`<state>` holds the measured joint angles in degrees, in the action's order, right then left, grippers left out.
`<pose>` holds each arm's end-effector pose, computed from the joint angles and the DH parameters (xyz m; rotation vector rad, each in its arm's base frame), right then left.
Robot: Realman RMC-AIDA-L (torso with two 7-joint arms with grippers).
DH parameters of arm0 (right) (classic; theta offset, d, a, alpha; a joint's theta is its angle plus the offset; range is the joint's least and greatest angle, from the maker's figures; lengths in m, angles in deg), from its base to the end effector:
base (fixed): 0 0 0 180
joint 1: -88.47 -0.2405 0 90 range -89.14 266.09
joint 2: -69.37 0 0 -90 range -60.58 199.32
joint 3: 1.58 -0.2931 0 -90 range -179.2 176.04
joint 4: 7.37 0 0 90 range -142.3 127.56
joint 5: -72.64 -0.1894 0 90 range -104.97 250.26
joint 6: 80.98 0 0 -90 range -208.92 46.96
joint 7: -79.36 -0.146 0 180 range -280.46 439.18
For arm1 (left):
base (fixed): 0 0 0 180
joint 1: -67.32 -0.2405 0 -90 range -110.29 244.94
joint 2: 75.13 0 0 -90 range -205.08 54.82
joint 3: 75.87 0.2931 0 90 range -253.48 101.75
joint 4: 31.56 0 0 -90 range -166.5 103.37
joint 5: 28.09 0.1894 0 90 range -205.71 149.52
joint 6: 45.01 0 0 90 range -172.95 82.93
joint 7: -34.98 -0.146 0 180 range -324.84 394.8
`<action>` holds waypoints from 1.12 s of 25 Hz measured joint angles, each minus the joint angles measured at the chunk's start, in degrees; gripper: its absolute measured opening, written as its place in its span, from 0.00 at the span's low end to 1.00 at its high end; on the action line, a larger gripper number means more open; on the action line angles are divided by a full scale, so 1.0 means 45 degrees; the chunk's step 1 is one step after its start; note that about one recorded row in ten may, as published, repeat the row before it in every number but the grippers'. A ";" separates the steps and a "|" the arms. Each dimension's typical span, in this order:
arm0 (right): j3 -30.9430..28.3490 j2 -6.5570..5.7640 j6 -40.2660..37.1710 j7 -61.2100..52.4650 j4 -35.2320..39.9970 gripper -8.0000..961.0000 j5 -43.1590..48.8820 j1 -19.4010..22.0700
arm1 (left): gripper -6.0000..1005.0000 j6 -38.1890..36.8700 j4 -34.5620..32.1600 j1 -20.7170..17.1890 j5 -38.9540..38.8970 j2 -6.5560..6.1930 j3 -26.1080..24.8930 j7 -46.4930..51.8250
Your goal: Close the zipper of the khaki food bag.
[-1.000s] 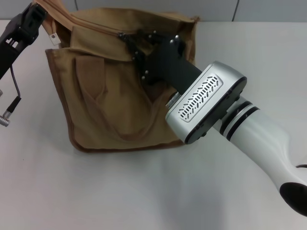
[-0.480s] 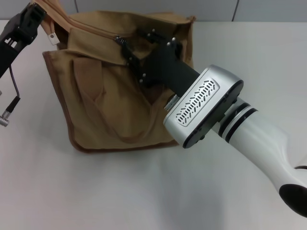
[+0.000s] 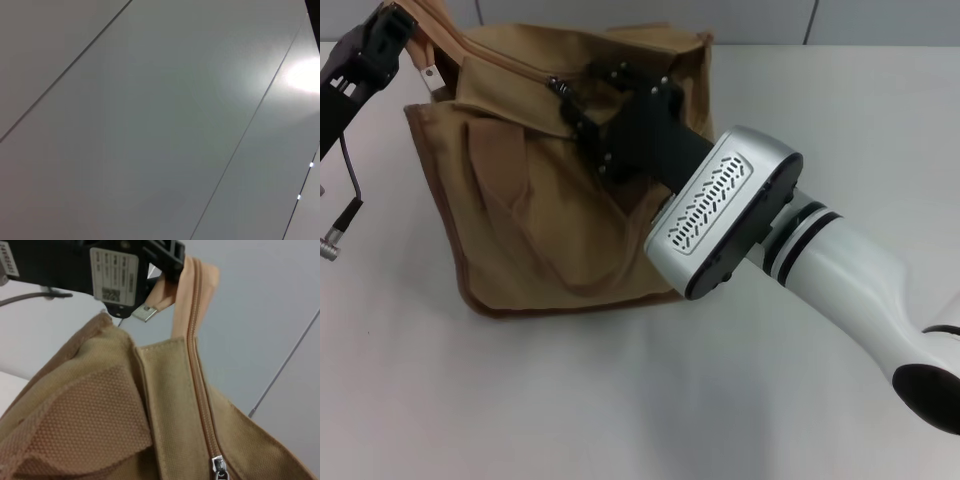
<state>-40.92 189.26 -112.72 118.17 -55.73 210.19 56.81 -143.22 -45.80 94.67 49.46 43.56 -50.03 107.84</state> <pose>0.1520 0.3434 -0.1422 -2.1718 -0.2434 0.5011 -0.2783 0.3221 0.0277 -1.8968 -0.7943 -1.6456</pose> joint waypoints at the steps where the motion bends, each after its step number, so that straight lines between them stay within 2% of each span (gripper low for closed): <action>1: -0.0005 0.0000 -0.0022 0.0002 -0.0011 0.49 0.0003 -0.0005 | 0.02 0.0003 0.0000 0.0006 -0.0006 0.0002 -0.0001 0.0000; 9: -0.0001 0.0000 -0.0086 0.0009 -0.0022 0.48 0.0041 -0.0008 | 0.02 0.0009 -0.0016 0.0032 -0.0014 0.0000 0.0000 -0.0001; 14: 0.0010 0.0000 -0.0093 0.0008 -0.0017 0.28 0.0042 0.0007 | 0.02 0.0009 -0.0032 0.0036 -0.0014 -0.0007 0.0000 -0.0001; 20: 0.0050 -0.0001 -0.0330 0.0010 0.0020 0.10 0.0042 0.0038 | 0.02 0.0009 -0.0031 0.0004 -0.0019 -0.0009 -0.0009 -0.0001; 25: 0.0141 -0.0001 -0.0870 0.0027 0.0054 0.01 0.0050 0.0168 | 0.02 0.0009 -0.0055 -0.0019 -0.0028 -0.0010 -0.0021 -0.0001; 28: 0.0167 -0.0001 -0.1064 0.0342 0.0059 0.01 0.0052 0.0355 | 0.02 0.0009 -0.0068 -0.0032 -0.0030 -0.0008 -0.0020 -0.0001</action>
<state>-40.17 189.25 -117.51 119.71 -55.47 210.42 58.40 -143.18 -46.10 94.53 49.32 43.52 -50.12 107.84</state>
